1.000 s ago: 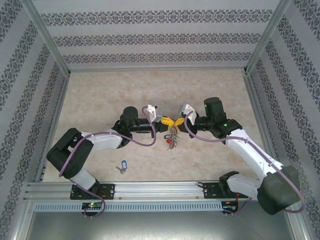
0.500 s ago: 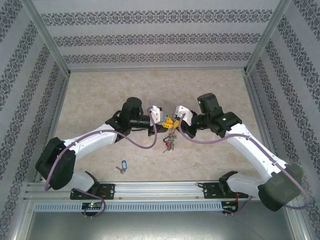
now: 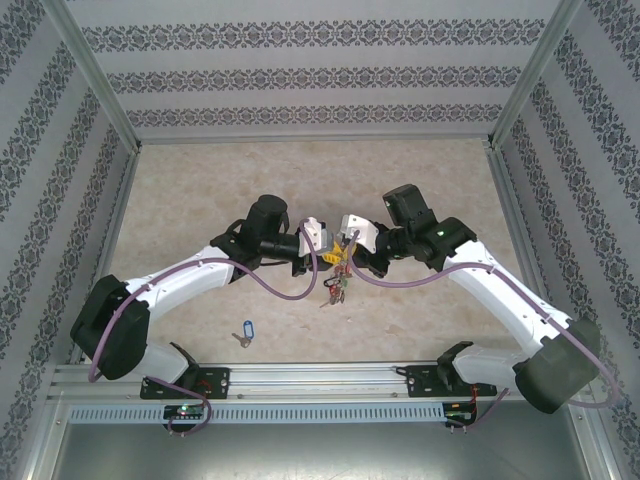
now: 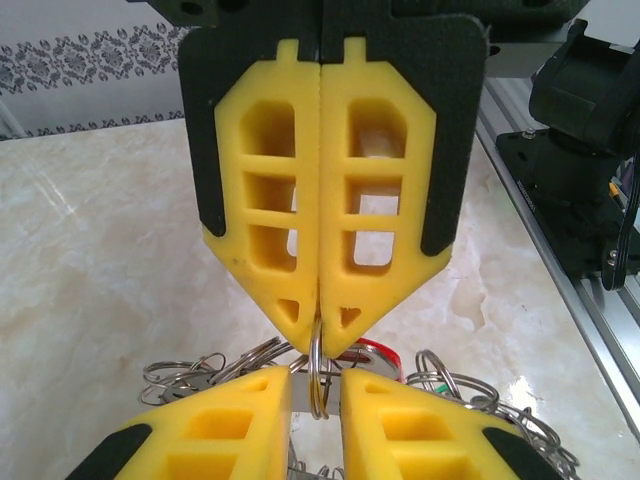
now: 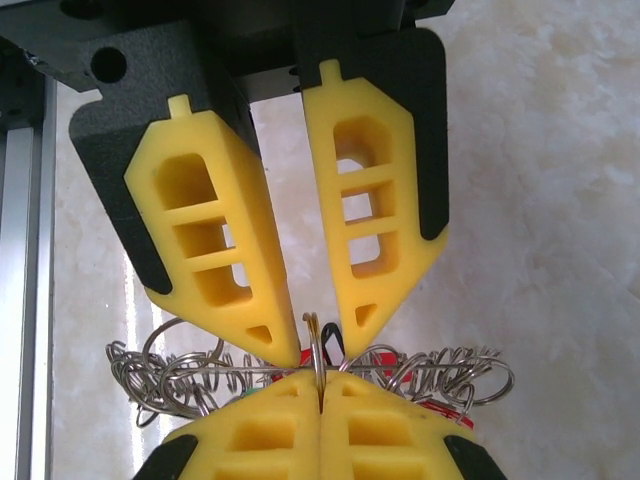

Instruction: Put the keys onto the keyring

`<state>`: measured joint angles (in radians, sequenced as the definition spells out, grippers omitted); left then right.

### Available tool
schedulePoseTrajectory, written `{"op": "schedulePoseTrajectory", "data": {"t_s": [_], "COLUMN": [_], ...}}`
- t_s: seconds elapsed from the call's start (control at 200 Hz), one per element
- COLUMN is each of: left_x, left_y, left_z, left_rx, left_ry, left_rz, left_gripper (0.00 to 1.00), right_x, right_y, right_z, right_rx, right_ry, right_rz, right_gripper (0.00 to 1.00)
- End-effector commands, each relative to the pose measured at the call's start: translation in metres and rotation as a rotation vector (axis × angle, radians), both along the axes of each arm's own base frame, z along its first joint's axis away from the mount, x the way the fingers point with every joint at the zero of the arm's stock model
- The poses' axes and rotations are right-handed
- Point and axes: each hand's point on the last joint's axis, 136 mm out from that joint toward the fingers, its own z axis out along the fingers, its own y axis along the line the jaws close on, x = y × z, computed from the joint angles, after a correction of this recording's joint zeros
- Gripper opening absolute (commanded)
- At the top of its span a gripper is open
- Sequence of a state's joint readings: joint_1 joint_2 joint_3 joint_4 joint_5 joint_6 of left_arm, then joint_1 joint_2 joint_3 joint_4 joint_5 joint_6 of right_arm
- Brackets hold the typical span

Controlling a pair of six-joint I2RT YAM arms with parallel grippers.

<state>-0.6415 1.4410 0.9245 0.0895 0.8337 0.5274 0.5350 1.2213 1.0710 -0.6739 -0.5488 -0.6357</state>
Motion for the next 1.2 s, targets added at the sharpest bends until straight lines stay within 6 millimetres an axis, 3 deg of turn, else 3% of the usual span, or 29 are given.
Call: {"op": "schedulePoseTrajectory", "data": {"t_s": [0.0,0.29,0.54,0.714,0.829,0.984,1.194], "left_x": [-0.001,0.000,0.000,0.003,0.009,0.007,0.009], "left_y": [-0.005,-0.004,-0.004,-0.001,0.000,-0.004,-0.004], "left_z": [0.014,0.018,0.012,0.006,0.024,0.035,0.037], "left_rx": [-0.030,-0.051,-0.022,-0.008,-0.159,-0.270,-0.342], "left_ry": [-0.046,-0.055,-0.045,-0.048,-0.067,-0.020,0.017], "left_rz": [-0.017,-0.002,-0.011,0.020,0.082,0.077,0.094], "left_gripper": [0.22,0.20,0.00,0.00,0.00,0.00,0.00], "right_x": [0.002,0.003,0.004,0.003,0.005,0.008,0.008], "right_y": [0.007,0.008,0.012,0.011,0.005,0.000,0.001], "right_z": [0.014,0.008,0.017,0.023,0.010,-0.013,-0.024], "right_rx": [0.017,-0.001,0.034,0.072,0.068,0.126,0.167], "right_ry": [-0.039,-0.024,-0.033,-0.051,-0.035,0.030,0.069], "right_rz": [0.023,0.019,0.017,0.007,-0.022,-0.062,-0.078], "right_gripper": [0.00,0.00,0.00,0.04,0.19,0.19,0.19]}}
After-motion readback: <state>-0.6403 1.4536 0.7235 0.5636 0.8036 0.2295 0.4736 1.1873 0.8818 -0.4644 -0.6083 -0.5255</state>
